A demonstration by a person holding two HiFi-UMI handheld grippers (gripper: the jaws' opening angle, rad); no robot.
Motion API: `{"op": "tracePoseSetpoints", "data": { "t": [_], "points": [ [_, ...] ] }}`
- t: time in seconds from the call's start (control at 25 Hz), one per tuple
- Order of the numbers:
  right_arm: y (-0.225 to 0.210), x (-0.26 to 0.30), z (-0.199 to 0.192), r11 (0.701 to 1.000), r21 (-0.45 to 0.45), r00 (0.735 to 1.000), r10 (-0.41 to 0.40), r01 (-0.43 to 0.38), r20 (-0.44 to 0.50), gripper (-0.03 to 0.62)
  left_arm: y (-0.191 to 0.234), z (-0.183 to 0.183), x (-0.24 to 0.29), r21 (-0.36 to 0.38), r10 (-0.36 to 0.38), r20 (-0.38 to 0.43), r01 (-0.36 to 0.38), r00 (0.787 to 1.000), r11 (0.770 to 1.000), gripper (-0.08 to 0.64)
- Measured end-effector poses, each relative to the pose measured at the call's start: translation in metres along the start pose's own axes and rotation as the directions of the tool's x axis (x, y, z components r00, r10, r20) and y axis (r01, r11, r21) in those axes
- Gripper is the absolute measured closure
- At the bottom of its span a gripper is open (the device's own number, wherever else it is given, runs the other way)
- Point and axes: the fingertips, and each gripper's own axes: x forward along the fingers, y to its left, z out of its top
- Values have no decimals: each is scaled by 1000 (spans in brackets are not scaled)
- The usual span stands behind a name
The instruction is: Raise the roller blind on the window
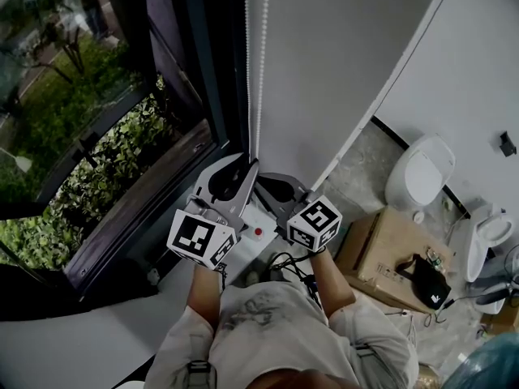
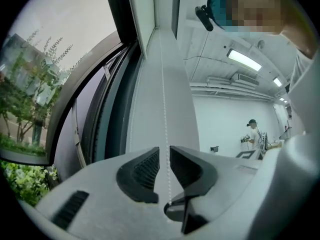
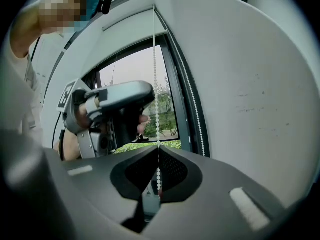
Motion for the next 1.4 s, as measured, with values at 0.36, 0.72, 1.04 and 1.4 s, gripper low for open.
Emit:
{"op": "tracePoseSetpoints", "data": {
  "t": [0.36,0.72,1.04,1.4],
  "points": [
    [8,5,-1,1000,-4,1000,10,-10,0,581,1,24,13,19,5,64,-6,998,1000,544],
    [9,5,-9,1000,-2,1000,13,-13,-12,581,-1,13,11,2,15,48,-15,999,1000,551],
    [3,-2,-46,999,29,996,-11,13,-84,581,-2,-25,9,-55,10,-18,-11,1000,998,551],
    [-1,-6,-74,998,53,991,-24,32,-133,581,-4,-54,8,-75,2,-83,-8,997,997,551]
  ]
}}
